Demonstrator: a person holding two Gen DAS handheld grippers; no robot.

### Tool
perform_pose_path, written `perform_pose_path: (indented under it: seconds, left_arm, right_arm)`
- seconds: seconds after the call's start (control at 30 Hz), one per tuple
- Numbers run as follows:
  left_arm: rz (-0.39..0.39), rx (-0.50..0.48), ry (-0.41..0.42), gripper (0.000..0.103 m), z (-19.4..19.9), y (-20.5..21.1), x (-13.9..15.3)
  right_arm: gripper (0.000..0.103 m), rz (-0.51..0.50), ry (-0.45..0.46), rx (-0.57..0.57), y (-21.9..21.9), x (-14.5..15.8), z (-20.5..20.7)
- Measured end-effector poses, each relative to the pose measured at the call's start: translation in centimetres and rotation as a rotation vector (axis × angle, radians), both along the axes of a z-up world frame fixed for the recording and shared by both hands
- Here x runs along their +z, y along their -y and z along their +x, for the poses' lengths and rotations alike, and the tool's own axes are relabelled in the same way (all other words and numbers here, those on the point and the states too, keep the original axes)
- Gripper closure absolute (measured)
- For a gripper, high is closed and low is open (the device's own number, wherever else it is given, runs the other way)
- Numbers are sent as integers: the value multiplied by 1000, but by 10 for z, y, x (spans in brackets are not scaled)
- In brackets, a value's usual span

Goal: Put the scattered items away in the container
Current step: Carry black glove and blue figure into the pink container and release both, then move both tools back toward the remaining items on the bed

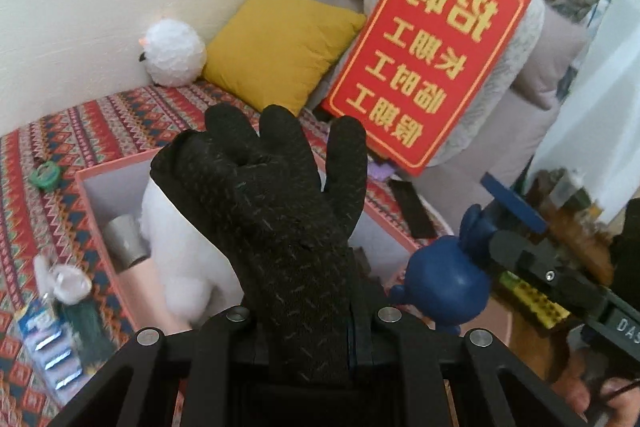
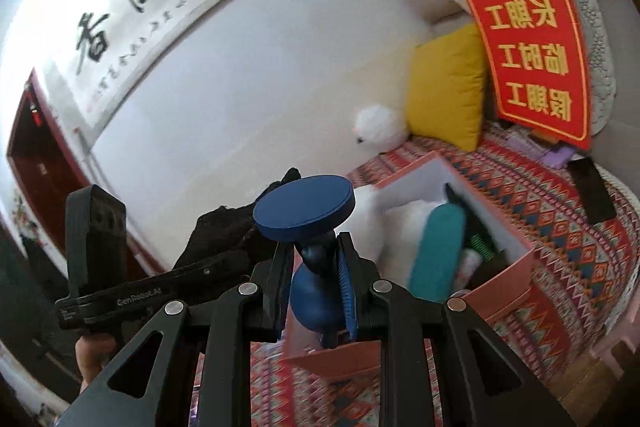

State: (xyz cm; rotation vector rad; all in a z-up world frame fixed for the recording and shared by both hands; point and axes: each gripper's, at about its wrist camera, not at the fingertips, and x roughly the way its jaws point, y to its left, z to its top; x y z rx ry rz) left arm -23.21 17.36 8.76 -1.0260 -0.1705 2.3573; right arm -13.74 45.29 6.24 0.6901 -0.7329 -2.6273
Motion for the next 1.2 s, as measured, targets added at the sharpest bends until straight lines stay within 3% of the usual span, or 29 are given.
perform_pose_path:
  seconds: [0.07, 0.13, 0.2, 0.27, 0.3, 0.33, 0.37, 0.57, 0.9, 1.2]
  left_arm:
    - [-10, 10, 23, 81, -19, -9, -11]
    - [-27, 39, 34, 69, -33, -13, -22]
    - [-33, 65, 65, 35, -46, -12, -32]
    - [-18, 91, 62, 24, -50, -5, -36]
    - [-20, 104, 49, 21, -50, -1, -34]
    - [-22, 116, 36, 20, -49, 4, -32]
    - [-24, 128, 22, 18, -48, 8, -31]
    - [18, 199, 7, 12, -39, 37, -25]
    - [43, 254, 71, 11, 10, 83, -49]
    - [-31, 451, -18, 9, 94, 215, -22]
  right_arm:
    - [80, 5, 25, -15, -3, -6, -15]
    - [79, 22, 74, 3, -10, -19, -39]
    - [76, 37, 182, 32, -10, -36, -67]
    - [62, 28, 212, 16, -11, -45, -78]
    - [37, 27, 199, 6, -10, -45, -78]
    - [23, 27, 184, 0, -9, -44, -77]
    - [21, 27, 167, -5, -8, -43, -76]
    - [21, -17, 170, 20, 4, -46, -74]
    - [19, 37, 184, 96, 51, -48, -44]
    - [18, 127, 161, 228, 136, -36, -33]
